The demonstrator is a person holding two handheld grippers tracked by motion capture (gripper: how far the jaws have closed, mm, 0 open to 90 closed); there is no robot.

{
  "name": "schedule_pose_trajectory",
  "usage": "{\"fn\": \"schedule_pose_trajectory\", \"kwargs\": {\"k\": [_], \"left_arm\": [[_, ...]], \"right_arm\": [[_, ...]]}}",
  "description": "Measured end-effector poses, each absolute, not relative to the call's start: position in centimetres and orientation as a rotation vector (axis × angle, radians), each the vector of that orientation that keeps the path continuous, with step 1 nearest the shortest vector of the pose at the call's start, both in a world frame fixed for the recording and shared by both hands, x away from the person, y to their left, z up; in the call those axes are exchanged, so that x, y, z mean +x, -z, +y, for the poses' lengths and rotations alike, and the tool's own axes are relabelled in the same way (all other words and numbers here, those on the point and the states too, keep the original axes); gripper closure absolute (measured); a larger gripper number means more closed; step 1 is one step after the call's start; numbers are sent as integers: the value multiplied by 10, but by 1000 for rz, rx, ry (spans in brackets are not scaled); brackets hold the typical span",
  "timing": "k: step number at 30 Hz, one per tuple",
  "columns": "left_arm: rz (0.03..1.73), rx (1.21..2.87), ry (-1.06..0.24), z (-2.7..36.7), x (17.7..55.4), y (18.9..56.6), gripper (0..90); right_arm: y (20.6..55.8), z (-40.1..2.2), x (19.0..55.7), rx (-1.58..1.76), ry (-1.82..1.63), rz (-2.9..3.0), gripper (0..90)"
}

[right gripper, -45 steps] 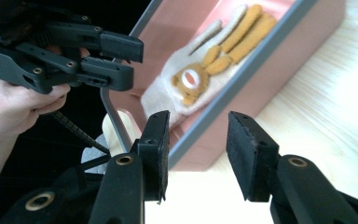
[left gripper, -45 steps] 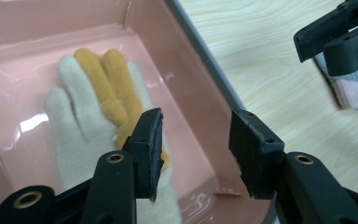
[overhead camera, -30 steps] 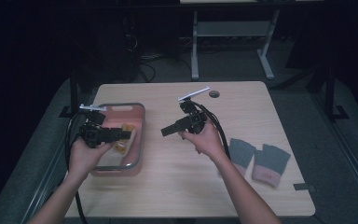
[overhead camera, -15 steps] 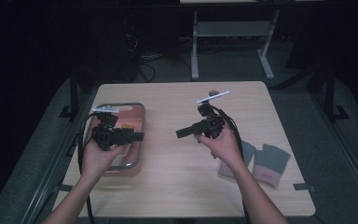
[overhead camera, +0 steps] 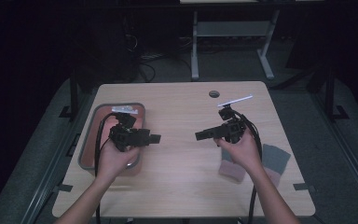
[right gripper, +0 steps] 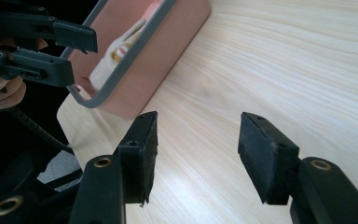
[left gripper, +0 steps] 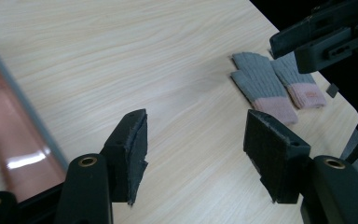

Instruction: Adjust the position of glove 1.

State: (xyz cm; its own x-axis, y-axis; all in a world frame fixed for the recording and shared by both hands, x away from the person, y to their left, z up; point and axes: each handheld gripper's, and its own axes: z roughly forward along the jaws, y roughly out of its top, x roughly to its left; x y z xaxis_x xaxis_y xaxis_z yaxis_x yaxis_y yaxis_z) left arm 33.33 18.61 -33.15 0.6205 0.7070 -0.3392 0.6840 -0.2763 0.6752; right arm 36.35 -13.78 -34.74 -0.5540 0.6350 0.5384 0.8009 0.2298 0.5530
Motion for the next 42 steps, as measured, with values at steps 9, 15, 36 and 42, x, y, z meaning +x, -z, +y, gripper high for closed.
{"fn": "schedule_pose_trajectory", "kwargs": {"k": [9,15,36,42], "left_arm": [[1034,2020,-11,157,333,333,370],[1004,2025,7,145,332,333,353],[920,2052,30,100,325,347,287],[898,2058,44,89,323,352,284]], "right_arm": [[348,-164,356,-1406,1216,-2328,456],[352,-183,351,-1452,1206,-2342,447],[377,-251,323,-1637,1087,-2415,444],[387,-265,317,-1676,1027,-2431,451]]}}
